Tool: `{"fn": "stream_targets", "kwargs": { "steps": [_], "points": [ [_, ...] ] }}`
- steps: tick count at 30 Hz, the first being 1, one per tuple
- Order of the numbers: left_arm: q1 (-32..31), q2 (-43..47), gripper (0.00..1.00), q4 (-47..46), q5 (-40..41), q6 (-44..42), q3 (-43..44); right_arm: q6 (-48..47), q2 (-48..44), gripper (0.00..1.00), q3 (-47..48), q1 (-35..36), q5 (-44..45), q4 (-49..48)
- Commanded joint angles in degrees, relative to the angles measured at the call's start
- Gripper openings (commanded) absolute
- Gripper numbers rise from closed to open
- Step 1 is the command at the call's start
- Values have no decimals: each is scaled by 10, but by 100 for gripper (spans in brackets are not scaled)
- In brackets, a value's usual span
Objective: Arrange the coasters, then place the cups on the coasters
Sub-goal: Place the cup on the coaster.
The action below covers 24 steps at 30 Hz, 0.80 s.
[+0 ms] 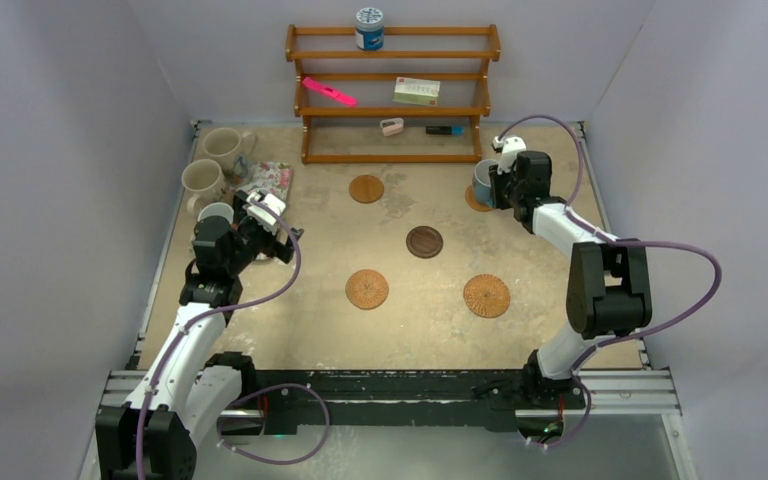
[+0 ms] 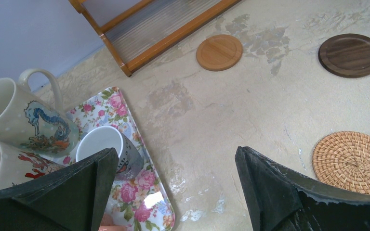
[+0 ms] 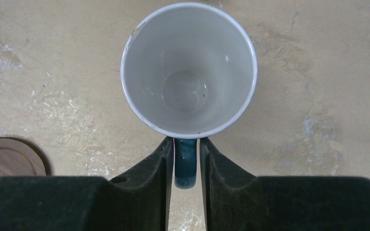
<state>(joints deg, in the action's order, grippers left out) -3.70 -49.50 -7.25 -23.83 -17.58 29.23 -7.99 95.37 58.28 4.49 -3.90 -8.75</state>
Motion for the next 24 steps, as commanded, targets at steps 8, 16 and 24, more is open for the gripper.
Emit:
{"fn": "stream_targets", "kwargs": {
  "steps": [8,16,24],
  "points": [
    [5,4,100,-24,-10,-3,0,-7,-25,36,31,2,6,8],
    [5,5,100,-25,-10,-3,0,-10,-41,48,36,3,6,24],
    [5,0,100,-25,-11,-3,1,-16,-70,58,48,3,0,45]
  ]
}}
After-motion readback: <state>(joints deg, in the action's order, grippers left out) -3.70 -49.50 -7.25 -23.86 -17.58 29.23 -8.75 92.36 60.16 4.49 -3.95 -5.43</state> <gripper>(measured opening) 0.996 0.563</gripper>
